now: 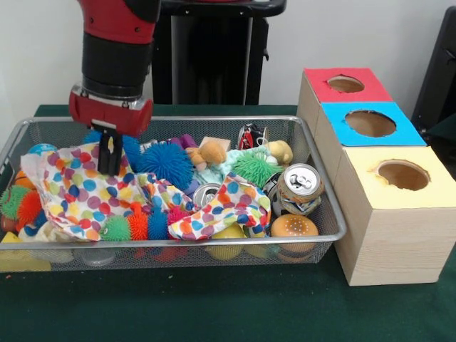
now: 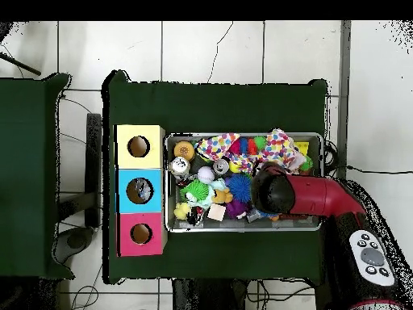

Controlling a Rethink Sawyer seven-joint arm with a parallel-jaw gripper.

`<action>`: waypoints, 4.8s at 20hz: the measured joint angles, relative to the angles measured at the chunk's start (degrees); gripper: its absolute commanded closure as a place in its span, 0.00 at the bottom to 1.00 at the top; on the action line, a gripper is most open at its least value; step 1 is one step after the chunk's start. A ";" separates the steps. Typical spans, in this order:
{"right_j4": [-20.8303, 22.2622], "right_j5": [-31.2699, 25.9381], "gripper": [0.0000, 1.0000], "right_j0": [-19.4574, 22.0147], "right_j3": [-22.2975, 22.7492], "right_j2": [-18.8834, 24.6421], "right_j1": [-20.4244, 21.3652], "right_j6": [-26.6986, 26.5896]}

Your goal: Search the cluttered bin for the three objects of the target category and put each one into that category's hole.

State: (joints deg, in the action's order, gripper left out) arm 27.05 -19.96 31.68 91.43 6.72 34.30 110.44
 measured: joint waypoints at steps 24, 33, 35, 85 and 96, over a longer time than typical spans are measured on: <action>4.15 1.76 1.00 4.79 -0.02 4.72 -3.77 0.00; 4.16 1.76 1.00 5.19 -0.04 6.03 -4.08 0.00; 4.16 1.76 1.00 5.38 -0.04 6.36 -4.09 0.00; 5.55 -8.89 1.00 1.09 -0.89 8.98 3.24 -0.01; 4.49 -17.80 1.00 -5.55 -0.90 8.18 12.83 -0.01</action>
State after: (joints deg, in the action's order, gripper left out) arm 31.54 -37.76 26.13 90.53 14.91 47.13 110.42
